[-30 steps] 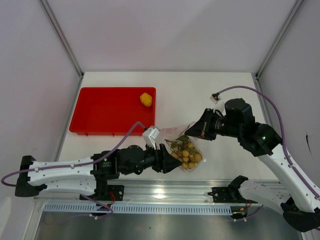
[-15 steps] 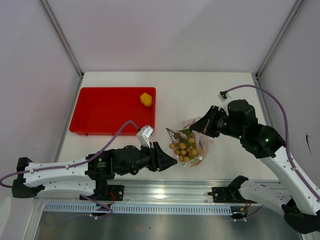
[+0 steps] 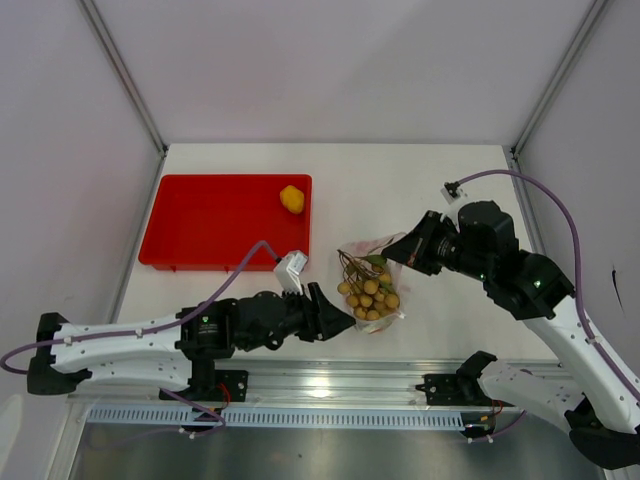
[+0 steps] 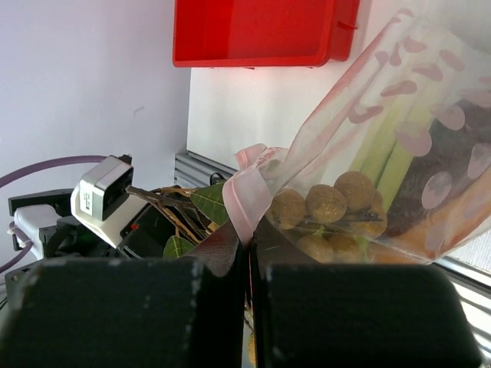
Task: Place the food in the zip-top bag and seal the zipper
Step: Adjust the zipper food storage bag at the center of the board.
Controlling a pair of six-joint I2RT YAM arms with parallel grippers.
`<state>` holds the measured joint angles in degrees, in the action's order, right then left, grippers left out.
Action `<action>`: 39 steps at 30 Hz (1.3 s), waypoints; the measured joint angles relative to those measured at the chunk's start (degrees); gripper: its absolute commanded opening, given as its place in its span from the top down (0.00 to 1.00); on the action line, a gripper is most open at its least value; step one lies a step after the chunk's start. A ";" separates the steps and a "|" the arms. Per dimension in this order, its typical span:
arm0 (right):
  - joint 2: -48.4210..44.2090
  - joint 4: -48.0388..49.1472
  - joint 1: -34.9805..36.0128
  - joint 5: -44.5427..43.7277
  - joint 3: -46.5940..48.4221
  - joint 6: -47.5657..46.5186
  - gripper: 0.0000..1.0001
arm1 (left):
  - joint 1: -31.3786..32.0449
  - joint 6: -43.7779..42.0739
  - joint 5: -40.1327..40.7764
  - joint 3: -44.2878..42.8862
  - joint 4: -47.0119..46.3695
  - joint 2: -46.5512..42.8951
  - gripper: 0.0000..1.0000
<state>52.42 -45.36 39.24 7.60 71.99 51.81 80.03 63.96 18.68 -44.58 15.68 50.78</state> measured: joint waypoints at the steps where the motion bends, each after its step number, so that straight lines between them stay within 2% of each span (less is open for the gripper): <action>1: -0.13 -0.02 0.07 -0.13 0.00 0.00 1.00 | -0.02 0.31 0.37 0.00 -0.02 -0.39 0.52; 2: -0.26 -0.04 0.09 -0.24 0.00 0.00 1.00 | -0.02 0.61 0.70 0.02 -0.02 -0.98 0.57; 3: -0.39 -0.02 0.09 -0.31 0.00 0.00 1.00 | 0.00 0.70 0.90 0.07 -0.20 -1.77 0.67; 4: -0.55 -0.02 0.09 -0.39 0.00 -0.02 1.00 | 0.00 0.92 1.05 0.24 -0.66 -2.58 0.68; 11: -0.98 0.02 0.20 -1.11 -0.61 0.00 1.00 | -0.02 0.50 2.16 2.10 -4.22 -7.82 0.64; 19: -0.83 0.20 0.74 -2.03 -0.94 0.00 1.00 | 0.00 0.83 2.21 2.08 -4.17 -3.72 0.62; 24: -0.83 0.20 1.09 -2.43 -0.94 0.00 1.00 | -0.02 3.17 3.76 2.05 -2.71 -2.67 0.55; 39: -0.83 0.17 2.62 -3.69 -0.94 0.02 1.00 | -0.17 5.55 5.05 2.05 -1.86 -1.60 0.55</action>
<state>51.59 -45.19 41.87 3.90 71.05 51.83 79.85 69.52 23.73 -42.52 13.82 49.19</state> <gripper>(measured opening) 0.002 0.453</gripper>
